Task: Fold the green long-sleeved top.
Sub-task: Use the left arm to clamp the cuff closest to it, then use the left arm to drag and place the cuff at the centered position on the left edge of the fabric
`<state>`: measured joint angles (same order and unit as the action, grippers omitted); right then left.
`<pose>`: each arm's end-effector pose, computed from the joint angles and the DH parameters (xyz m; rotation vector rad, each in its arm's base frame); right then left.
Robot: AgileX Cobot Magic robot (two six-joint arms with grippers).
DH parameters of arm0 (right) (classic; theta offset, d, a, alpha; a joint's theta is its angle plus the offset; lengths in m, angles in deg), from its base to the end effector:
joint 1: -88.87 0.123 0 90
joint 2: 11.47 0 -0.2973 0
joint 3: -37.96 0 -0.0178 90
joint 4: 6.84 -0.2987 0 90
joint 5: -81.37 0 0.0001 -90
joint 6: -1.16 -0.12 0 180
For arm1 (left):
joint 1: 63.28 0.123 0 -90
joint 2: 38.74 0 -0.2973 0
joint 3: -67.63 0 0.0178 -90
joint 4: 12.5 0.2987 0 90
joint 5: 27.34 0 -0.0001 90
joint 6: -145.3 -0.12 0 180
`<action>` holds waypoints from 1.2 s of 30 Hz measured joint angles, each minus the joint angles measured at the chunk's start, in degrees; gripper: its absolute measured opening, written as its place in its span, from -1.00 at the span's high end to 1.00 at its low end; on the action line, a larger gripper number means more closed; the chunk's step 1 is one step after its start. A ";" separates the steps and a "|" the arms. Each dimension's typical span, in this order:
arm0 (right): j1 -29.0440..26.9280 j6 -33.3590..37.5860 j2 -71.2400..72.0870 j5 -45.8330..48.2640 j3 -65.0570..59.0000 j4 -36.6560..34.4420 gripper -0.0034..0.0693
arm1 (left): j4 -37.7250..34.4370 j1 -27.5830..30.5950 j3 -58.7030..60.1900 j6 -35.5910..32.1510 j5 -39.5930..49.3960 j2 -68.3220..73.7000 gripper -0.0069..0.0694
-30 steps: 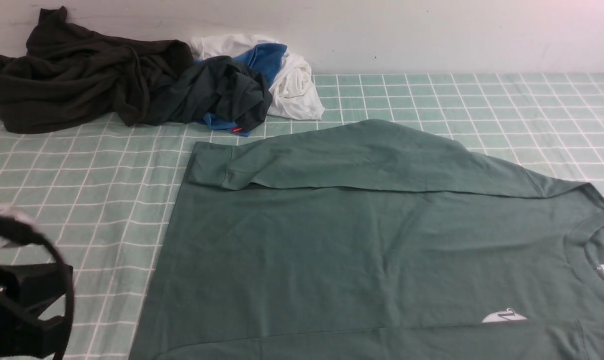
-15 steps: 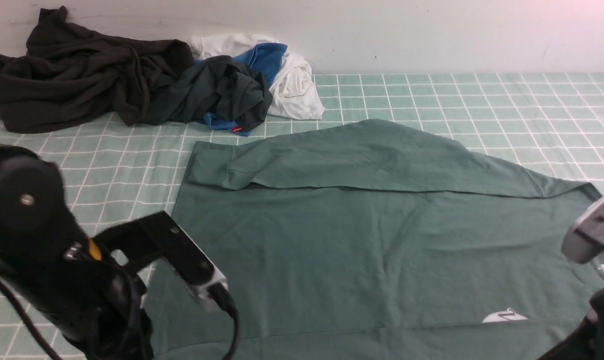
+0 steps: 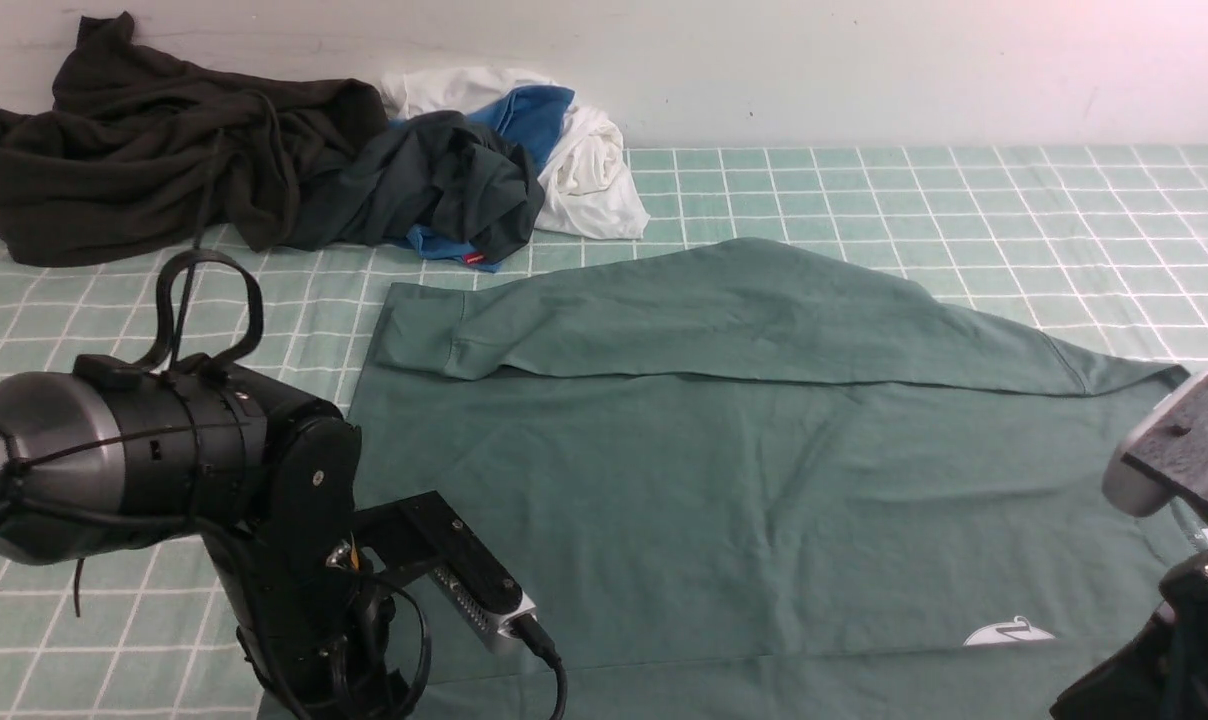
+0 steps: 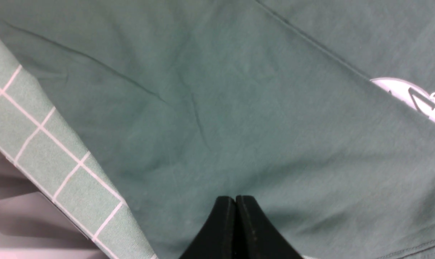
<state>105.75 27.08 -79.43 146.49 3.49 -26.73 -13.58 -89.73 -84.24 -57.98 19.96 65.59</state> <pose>0.1913 0.0968 0.2408 -0.8940 2.7239 0.4522 0.2736 -0.1380 0.1025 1.3012 2.8552 -0.0219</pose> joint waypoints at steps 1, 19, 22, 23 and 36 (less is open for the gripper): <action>0.00 0.00 0.00 0.01 0.00 0.00 0.94 | 0.00 0.00 -0.07 0.00 -0.09 0.10 -0.29; 0.06 0.00 0.00 -1.75 0.05 1.17 0.94 | 4.88 -0.11 -20.26 0.04 13.18 1.66 0.79; 0.11 -1.62 0.00 -2.55 0.05 3.49 0.94 | 6.69 0.08 -31.02 0.04 15.49 3.73 0.79; 0.11 -2.40 0.00 -2.81 0.05 4.10 0.94 | 6.69 0.22 -33.32 0.04 16.22 4.64 0.79; 0.06 -15.67 0.00 -5.98 0.05 16.12 0.94 | 6.25 5.10 -52.71 0.17 21.58 23.62 0.60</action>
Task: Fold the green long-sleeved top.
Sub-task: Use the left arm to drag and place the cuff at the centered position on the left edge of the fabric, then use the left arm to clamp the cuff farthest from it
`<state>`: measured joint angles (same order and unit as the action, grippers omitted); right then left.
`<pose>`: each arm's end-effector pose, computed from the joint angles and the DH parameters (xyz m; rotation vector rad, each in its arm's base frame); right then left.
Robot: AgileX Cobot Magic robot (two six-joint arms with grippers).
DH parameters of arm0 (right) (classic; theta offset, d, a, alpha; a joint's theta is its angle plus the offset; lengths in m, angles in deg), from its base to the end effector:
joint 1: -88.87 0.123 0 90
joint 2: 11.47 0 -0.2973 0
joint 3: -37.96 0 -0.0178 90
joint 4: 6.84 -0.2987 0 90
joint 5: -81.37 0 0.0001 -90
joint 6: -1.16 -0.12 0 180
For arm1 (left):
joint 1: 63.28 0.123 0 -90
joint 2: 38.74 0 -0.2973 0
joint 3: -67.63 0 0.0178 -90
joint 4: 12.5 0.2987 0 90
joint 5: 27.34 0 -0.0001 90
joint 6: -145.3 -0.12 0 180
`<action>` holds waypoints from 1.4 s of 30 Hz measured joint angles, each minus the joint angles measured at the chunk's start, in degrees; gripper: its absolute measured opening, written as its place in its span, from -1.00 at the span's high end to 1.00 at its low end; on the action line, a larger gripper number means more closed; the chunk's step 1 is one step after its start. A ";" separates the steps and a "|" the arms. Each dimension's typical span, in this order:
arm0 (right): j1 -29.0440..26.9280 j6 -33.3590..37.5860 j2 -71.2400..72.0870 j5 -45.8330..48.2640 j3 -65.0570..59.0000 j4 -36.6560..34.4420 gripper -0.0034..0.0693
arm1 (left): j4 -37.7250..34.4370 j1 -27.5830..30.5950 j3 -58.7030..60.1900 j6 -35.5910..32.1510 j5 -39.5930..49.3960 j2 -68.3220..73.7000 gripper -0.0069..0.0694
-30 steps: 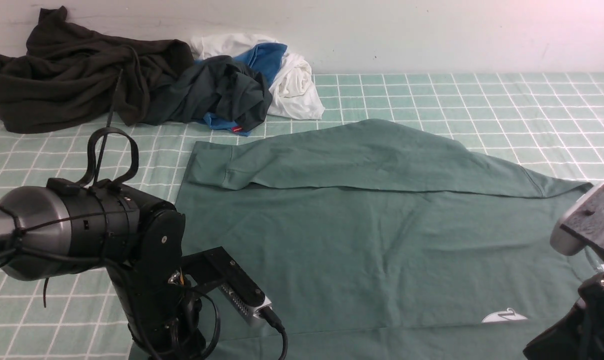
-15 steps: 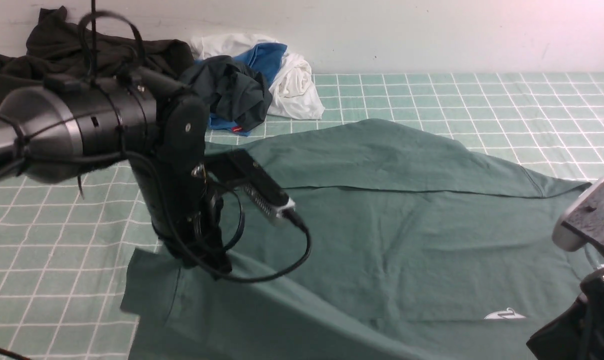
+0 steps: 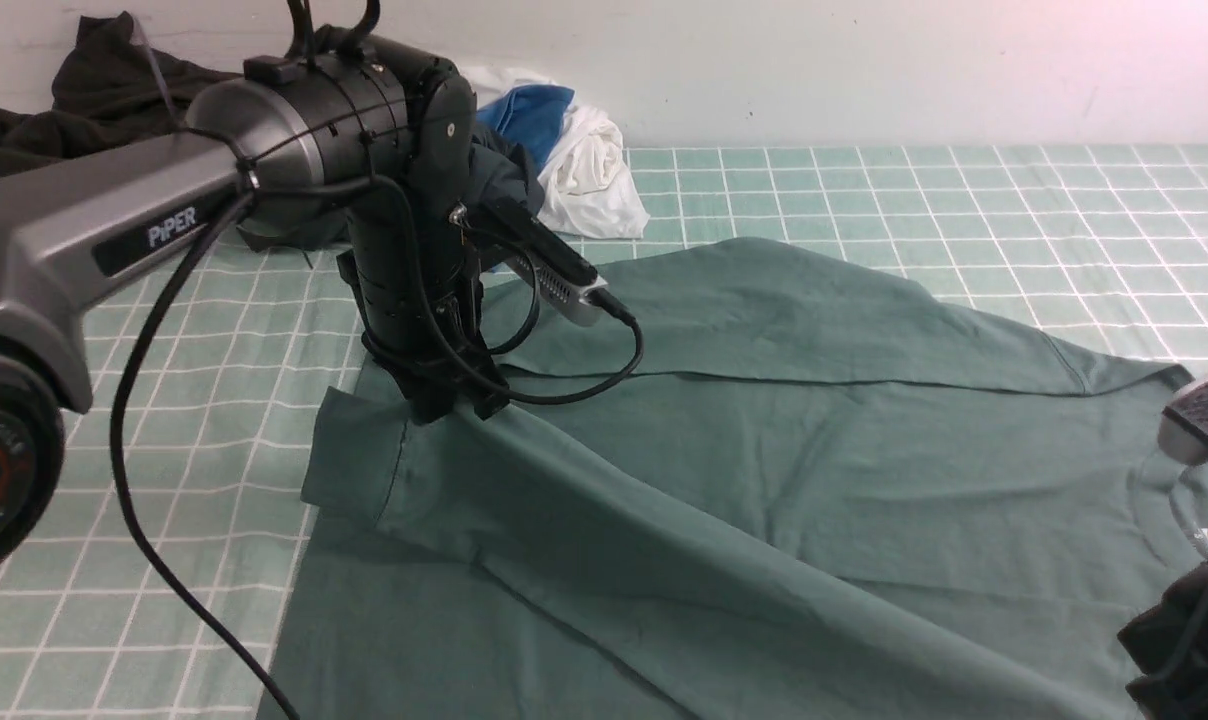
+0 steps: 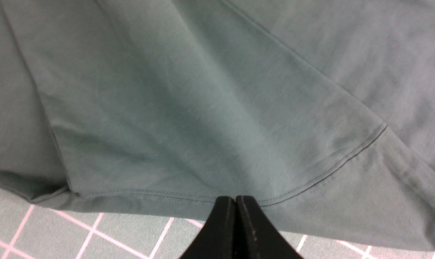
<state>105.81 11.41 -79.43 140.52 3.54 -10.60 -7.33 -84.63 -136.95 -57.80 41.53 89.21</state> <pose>0.2104 0.0711 0.2383 -0.6295 2.7501 0.1138 0.4635 -0.1704 0.1872 1.1737 2.7660 0.1329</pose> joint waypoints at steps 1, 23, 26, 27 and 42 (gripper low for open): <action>0.00 -0.29 0.00 -0.41 0.00 0.05 0.94 | 0.00 0.27 -1.19 0.56 -0.19 1.10 0.52; -0.05 -1.58 -0.11 -10.94 0.06 2.02 0.94 | -7.13 11.22 -13.43 14.63 -17.19 14.95 -0.42; -0.05 -1.60 -0.11 -10.94 0.06 2.02 0.94 | -7.34 11.22 -13.43 14.81 -18.38 15.38 -0.37; -0.05 -1.60 -0.11 -10.94 0.06 2.02 0.94 | -7.50 11.22 -13.43 14.81 -18.57 15.38 -0.32; -0.05 -2.23 -0.11 -10.94 0.06 1.97 0.94 | -7.62 10.48 -15.49 15.16 -10.77 12.89 0.78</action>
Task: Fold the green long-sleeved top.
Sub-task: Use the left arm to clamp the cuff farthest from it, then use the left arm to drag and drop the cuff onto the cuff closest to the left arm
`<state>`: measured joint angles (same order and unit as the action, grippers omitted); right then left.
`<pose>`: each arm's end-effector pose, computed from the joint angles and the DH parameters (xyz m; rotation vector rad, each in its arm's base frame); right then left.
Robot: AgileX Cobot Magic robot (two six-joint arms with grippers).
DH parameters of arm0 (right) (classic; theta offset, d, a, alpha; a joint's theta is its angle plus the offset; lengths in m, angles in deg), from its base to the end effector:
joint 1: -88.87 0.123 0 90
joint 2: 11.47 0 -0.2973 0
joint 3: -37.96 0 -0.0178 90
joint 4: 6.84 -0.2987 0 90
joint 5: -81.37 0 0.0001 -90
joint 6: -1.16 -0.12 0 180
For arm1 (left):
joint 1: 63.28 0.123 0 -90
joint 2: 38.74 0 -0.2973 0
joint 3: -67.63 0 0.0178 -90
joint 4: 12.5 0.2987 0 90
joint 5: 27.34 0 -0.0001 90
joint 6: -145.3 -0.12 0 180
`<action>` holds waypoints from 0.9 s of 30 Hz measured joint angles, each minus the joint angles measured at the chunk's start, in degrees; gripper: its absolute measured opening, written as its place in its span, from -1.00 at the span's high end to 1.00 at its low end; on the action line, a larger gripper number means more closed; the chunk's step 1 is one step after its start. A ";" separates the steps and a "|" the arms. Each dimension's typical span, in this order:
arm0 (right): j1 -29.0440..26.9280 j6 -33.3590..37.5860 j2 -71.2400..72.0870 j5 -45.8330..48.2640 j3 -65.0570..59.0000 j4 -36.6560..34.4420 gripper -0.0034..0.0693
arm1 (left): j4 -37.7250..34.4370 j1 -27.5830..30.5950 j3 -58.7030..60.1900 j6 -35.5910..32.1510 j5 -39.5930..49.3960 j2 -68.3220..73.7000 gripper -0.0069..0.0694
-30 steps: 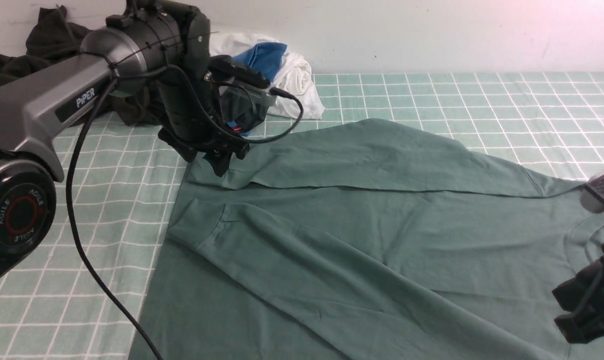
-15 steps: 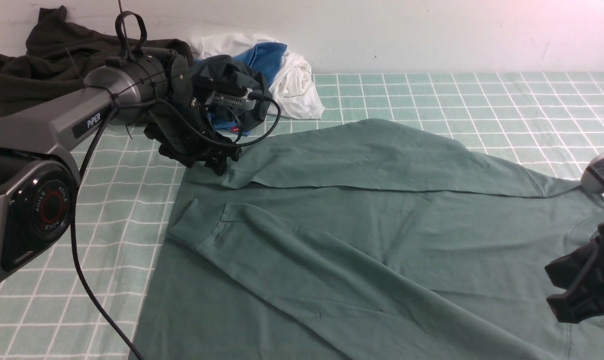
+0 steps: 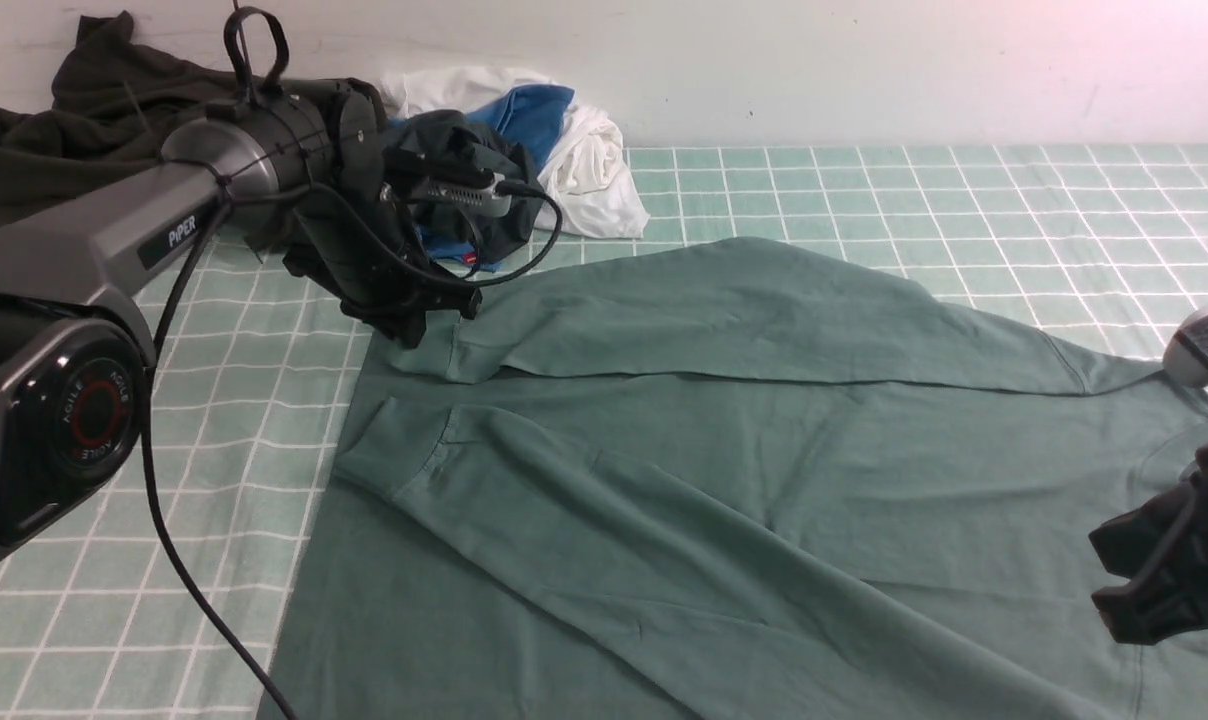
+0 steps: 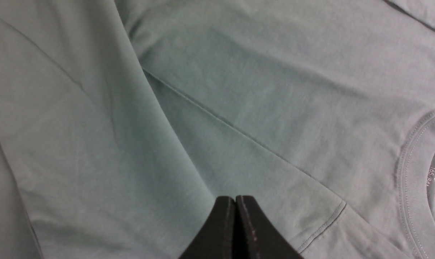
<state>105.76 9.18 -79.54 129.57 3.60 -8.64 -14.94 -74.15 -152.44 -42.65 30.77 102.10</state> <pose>0.2320 0.0734 0.2473 -0.5485 2.5735 0.0912 0.5594 -0.1118 0.1605 0.4319 2.7395 -0.0691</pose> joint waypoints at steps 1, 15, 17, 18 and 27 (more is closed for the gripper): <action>0.00 0.00 0.00 0.00 0.00 0.00 0.94 | -0.06 -0.39 -0.38 0.00 1.45 -1.47 0.78; 0.00 0.00 3.97 0.38 0.00 -3.74 0.94 | -16.96 -2.62 21.81 -0.21 9.89 -33.64 0.78; 0.00 0.00 5.27 1.26 0.00 -3.87 0.94 | -17.08 -2.62 32.59 -0.59 6.16 -38.28 0.78; 0.00 0.00 5.76 1.70 0.00 -3.92 0.94 | -17.14 -2.62 36.95 -0.84 4.24 -40.07 0.78; 0.00 0.00 6.44 3.42 0.00 -4.50 0.94 | -21.56 -2.62 67.89 -10.19 -14.36 -49.31 0.74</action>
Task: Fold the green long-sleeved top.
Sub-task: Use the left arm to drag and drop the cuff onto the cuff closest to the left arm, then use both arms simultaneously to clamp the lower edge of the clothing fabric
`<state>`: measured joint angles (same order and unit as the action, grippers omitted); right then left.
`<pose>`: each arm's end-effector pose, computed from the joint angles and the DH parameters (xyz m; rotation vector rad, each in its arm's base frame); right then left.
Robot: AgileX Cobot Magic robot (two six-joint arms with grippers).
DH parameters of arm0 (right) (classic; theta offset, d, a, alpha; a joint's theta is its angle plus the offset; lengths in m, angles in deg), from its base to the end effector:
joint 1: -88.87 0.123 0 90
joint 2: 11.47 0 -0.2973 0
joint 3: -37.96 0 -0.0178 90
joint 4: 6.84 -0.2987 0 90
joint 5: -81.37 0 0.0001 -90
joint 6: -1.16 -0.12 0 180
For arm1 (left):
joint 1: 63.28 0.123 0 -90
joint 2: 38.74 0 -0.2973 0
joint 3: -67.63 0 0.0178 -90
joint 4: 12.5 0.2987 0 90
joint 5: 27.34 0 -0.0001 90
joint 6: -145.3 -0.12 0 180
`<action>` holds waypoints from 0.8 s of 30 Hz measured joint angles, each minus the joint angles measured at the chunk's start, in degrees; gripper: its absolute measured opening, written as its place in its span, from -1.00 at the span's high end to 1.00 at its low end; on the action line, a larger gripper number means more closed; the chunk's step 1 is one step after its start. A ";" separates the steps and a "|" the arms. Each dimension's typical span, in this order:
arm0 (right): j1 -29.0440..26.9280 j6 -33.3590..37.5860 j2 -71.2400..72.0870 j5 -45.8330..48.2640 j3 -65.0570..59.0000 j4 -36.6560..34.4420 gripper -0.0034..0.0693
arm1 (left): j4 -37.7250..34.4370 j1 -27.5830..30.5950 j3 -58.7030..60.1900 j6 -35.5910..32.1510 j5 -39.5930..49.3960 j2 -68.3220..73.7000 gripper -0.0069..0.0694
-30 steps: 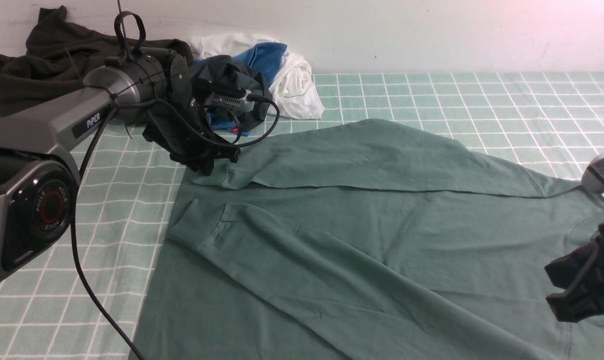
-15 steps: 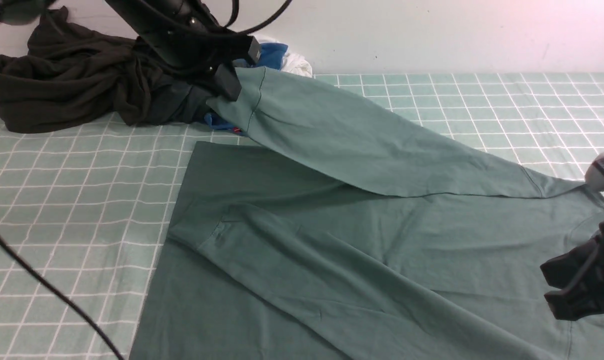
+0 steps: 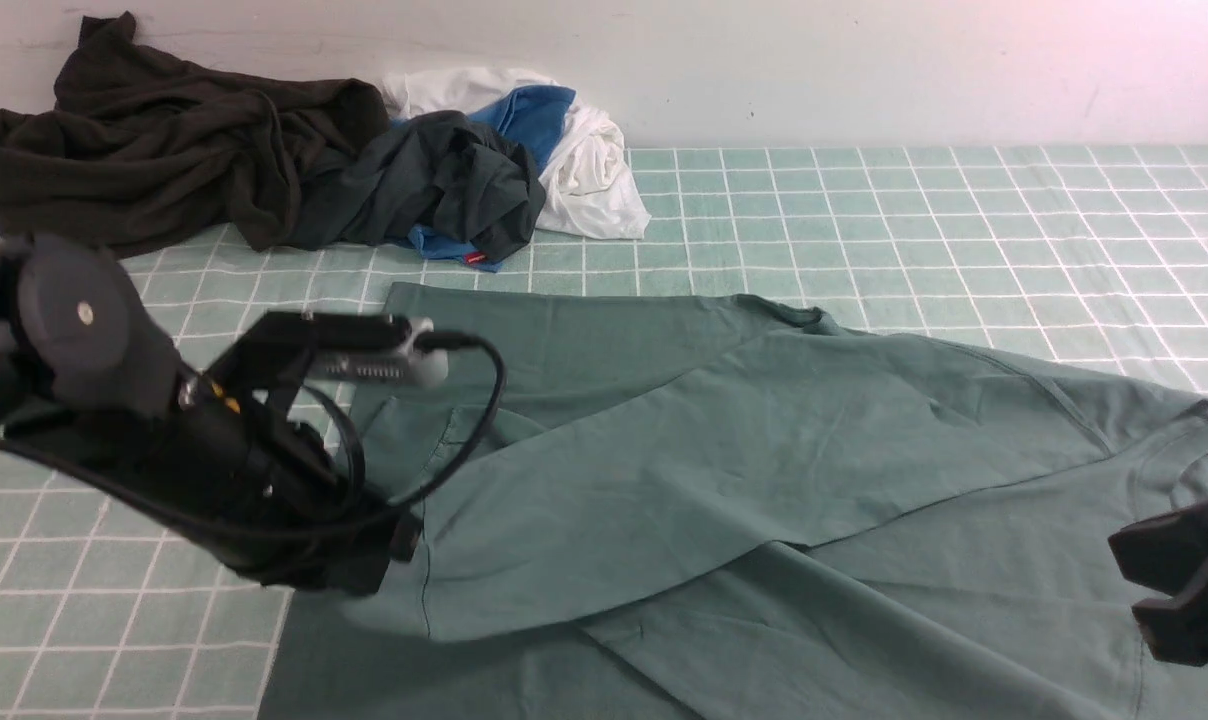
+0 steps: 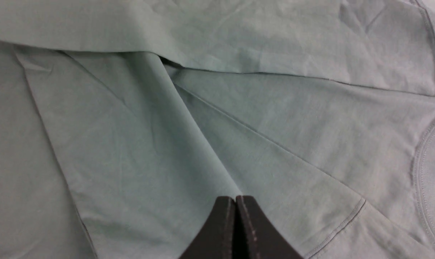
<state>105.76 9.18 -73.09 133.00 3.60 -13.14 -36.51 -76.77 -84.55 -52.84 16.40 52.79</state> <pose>0.2093 0.0743 0.2703 -0.5018 2.5305 0.1944 0.2988 -0.1064 0.1807 0.4050 2.7736 -0.4549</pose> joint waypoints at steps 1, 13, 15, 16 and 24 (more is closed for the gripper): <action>0.00 0.00 0.00 0.24 0.00 -0.02 0.94 | -0.01 0.00 0.95 -1.39 -0.73 0.00 0.72; 10.24 2.27 0.07 17.05 2.87 -0.23 0.45 | 3.52 -6.77 1.39 -19.14 12.56 -7.14 -0.26; 11.68 2.43 0.11 18.62 2.87 -0.23 0.35 | 7.39 -10.70 2.61 -19.28 15.10 -8.32 -0.28; 12.20 2.45 0.11 19.03 2.87 -0.23 0.31 | 9.25 -12.68 3.59 -19.18 15.91 -8.52 -0.28; 13.18 2.61 0.11 17.02 2.87 -0.28 0.19 | 21.12 -25.02 16.03 -17.59 7.52 -5.15 -0.28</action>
<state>118.94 11.79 -72.98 150.02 6.47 -13.42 -15.38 -101.79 -68.52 -70.43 23.92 47.64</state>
